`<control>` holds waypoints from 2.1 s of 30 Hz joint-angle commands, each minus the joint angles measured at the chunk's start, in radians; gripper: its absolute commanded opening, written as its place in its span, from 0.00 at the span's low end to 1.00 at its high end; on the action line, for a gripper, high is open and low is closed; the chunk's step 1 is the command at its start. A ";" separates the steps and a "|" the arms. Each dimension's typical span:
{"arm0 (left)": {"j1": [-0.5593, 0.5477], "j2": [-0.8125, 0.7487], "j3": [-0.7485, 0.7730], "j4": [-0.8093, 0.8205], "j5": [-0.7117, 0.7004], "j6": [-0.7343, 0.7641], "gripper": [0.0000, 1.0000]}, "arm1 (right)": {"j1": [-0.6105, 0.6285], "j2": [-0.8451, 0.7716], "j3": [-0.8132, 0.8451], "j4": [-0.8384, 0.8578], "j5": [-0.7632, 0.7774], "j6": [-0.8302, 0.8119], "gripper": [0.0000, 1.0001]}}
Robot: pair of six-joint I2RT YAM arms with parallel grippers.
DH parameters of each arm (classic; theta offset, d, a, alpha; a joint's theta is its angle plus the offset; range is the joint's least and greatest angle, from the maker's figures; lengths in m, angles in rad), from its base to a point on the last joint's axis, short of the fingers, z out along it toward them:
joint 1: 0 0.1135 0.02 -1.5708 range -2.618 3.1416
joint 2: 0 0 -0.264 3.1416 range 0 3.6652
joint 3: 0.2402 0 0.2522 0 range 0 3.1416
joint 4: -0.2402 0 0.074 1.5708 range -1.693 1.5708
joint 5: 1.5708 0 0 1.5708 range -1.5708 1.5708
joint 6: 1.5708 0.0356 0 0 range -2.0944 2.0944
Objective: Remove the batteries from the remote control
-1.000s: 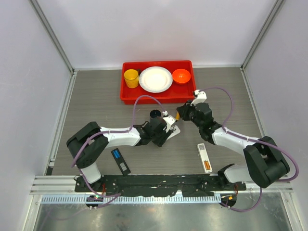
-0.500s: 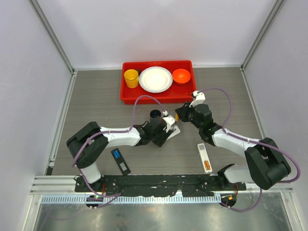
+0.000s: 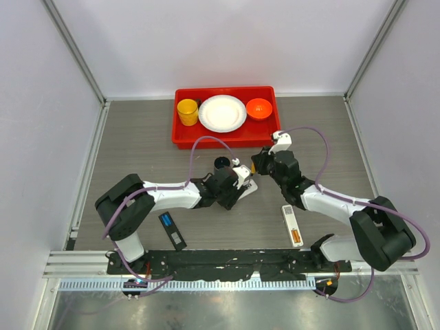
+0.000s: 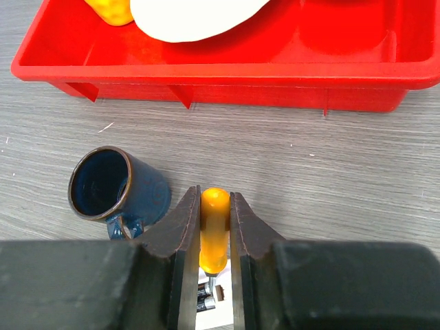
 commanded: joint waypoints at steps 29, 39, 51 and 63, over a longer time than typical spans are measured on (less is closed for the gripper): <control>0.004 0.014 -0.008 -0.035 0.013 -0.006 0.00 | 0.058 -0.001 -0.084 0.118 0.055 0.140 0.01; 0.004 0.016 -0.008 -0.029 0.012 -0.006 0.00 | 0.013 -0.091 -0.162 0.202 -0.082 0.248 0.01; 0.004 0.010 -0.015 -0.029 -0.002 -0.008 0.00 | -0.039 -0.093 -0.217 0.346 -0.268 0.352 0.01; 0.004 0.007 -0.016 -0.032 -0.004 -0.008 0.00 | -0.068 -0.081 -0.234 0.419 -0.332 0.421 0.01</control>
